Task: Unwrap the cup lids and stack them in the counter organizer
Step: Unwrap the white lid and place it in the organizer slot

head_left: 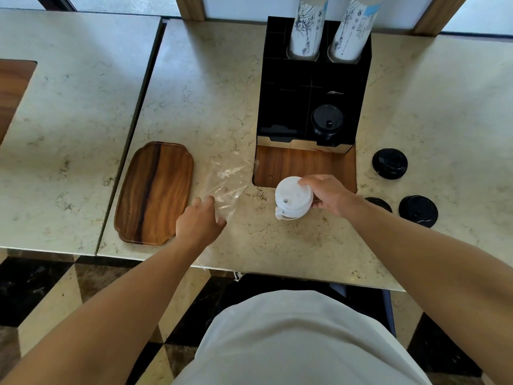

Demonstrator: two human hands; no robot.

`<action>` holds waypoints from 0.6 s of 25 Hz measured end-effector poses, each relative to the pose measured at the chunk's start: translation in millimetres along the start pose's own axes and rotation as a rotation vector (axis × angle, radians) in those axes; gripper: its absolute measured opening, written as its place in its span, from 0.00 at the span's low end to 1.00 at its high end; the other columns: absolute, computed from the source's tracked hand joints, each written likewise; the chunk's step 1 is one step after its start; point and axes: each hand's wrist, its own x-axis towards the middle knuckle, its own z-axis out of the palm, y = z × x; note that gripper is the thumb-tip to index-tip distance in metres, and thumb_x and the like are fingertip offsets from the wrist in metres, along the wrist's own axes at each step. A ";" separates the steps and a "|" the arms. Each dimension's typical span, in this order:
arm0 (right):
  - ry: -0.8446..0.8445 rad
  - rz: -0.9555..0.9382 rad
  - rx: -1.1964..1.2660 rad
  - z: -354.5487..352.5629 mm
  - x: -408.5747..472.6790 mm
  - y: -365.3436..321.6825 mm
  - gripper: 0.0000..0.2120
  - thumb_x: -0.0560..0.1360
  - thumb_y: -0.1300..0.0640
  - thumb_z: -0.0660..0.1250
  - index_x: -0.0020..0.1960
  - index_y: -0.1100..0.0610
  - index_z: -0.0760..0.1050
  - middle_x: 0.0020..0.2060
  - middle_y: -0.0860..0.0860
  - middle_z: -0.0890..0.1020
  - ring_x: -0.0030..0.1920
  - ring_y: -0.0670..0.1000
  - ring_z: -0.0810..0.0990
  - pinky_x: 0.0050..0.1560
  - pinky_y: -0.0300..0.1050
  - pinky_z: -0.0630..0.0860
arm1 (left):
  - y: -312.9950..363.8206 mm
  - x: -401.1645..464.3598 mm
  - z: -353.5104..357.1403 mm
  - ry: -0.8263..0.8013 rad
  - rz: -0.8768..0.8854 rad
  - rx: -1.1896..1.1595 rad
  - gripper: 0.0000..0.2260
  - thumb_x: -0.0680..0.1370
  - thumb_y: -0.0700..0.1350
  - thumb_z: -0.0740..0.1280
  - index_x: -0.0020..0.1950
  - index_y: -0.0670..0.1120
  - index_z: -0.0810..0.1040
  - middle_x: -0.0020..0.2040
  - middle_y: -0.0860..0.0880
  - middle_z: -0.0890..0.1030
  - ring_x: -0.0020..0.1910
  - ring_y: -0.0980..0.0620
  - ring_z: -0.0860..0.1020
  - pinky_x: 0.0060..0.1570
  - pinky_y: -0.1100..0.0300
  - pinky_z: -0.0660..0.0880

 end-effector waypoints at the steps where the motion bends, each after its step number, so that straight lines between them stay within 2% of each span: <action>1: -0.018 -0.004 -0.025 2.4 -0.8 1.2 0.14 0.77 0.52 0.71 0.60 0.55 0.80 0.58 0.55 0.82 0.57 0.56 0.81 0.52 0.52 0.82 | 0.0 2.3 -1.1 0.002 -0.024 -0.008 0.20 0.79 0.56 0.64 0.65 0.46 0.69 0.55 0.44 0.75 0.44 0.45 0.76 0.35 0.52 0.77; 3: -0.046 -0.013 -0.051 8.1 -2.9 3.1 0.09 0.77 0.52 0.71 0.55 0.52 0.81 0.55 0.53 0.83 0.55 0.53 0.81 0.45 0.47 0.80 | -0.4 6.9 -2.9 -0.003 -0.075 -0.011 0.19 0.79 0.54 0.64 0.64 0.45 0.69 0.56 0.43 0.75 0.42 0.46 0.74 0.33 0.53 0.73; 6: -0.088 -0.022 -0.066 17.2 -3.7 7.5 0.09 0.77 0.52 0.72 0.55 0.53 0.81 0.54 0.52 0.84 0.56 0.54 0.82 0.55 0.52 0.82 | -2.8 12.6 -5.1 -0.006 -0.102 0.004 0.20 0.79 0.54 0.65 0.66 0.44 0.69 0.58 0.41 0.75 0.43 0.44 0.75 0.33 0.53 0.70; 9: -0.125 -0.025 -0.074 26.0 -6.1 10.1 0.11 0.76 0.52 0.73 0.56 0.56 0.82 0.54 0.53 0.85 0.56 0.55 0.83 0.56 0.52 0.83 | -6.0 15.0 -8.0 0.007 -0.083 0.016 0.20 0.80 0.55 0.64 0.66 0.44 0.69 0.59 0.41 0.76 0.48 0.41 0.80 0.36 0.53 0.72; 12: -0.146 -0.035 -0.074 31.8 -8.0 9.5 0.10 0.76 0.52 0.73 0.55 0.55 0.82 0.55 0.53 0.85 0.55 0.55 0.84 0.55 0.51 0.83 | -3.6 13.4 -11.3 0.100 -0.048 0.063 0.20 0.80 0.55 0.65 0.64 0.43 0.71 0.56 0.42 0.78 0.49 0.43 0.79 0.41 0.51 0.75; 15: -0.151 -0.048 -0.052 33.4 -8.9 7.9 0.10 0.76 0.52 0.74 0.55 0.55 0.83 0.56 0.53 0.84 0.56 0.55 0.83 0.57 0.53 0.82 | 8.3 13.4 -15.8 0.192 0.035 -0.058 0.16 0.81 0.51 0.64 0.64 0.42 0.73 0.57 0.43 0.79 0.49 0.44 0.79 0.44 0.50 0.79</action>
